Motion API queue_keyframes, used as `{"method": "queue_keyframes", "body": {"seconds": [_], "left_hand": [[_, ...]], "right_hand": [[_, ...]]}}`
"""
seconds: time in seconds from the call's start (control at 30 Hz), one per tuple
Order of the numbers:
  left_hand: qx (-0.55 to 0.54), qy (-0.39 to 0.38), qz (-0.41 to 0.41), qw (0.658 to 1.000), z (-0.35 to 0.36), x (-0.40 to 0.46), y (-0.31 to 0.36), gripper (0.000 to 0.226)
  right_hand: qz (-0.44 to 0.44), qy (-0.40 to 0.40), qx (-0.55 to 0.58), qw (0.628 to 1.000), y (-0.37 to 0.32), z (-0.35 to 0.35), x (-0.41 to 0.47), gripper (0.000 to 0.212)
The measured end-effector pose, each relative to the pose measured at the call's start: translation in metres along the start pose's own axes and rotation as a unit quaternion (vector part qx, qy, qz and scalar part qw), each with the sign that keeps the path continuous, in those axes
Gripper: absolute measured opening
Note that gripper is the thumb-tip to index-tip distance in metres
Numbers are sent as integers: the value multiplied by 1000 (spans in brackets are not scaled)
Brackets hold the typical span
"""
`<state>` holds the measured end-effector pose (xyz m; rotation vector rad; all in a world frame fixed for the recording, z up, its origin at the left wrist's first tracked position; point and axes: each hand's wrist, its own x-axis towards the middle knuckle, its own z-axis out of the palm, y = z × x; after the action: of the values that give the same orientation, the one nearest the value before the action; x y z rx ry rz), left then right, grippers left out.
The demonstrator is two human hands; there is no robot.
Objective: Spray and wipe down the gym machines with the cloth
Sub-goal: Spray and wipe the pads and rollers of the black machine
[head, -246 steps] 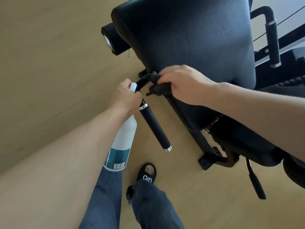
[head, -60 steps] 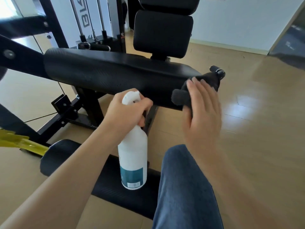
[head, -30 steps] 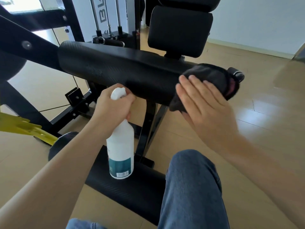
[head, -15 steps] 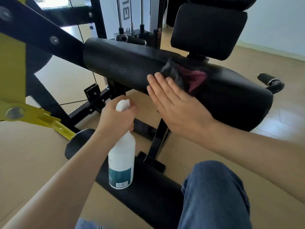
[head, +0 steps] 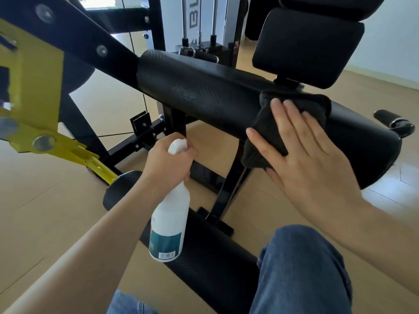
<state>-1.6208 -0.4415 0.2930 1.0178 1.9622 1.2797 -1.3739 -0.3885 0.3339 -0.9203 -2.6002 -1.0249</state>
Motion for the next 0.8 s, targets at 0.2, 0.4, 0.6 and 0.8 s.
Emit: {"method": "queue_keyframes", "body": {"seconds": [0.2, 0.4, 0.6, 0.8], "left_hand": [[-25, 6, -21, 999, -7, 2, -3, 3], [-41, -4, -37, 998, -9, 6, -6, 8], [-59, 4, -31, 998, -13, 9, -8, 4], [-74, 33, -44, 996, -22, 8, -14, 7]], "right_hand": [[-26, -38, -76, 996, -11, 5, 23, 76], [-82, -51, -170, 981, -21, 10, 50, 65], [-130, -29, -183, 974, -40, 22, 105, 66], [-130, 26, -179, 975, -80, 36, 180, 72]]}}
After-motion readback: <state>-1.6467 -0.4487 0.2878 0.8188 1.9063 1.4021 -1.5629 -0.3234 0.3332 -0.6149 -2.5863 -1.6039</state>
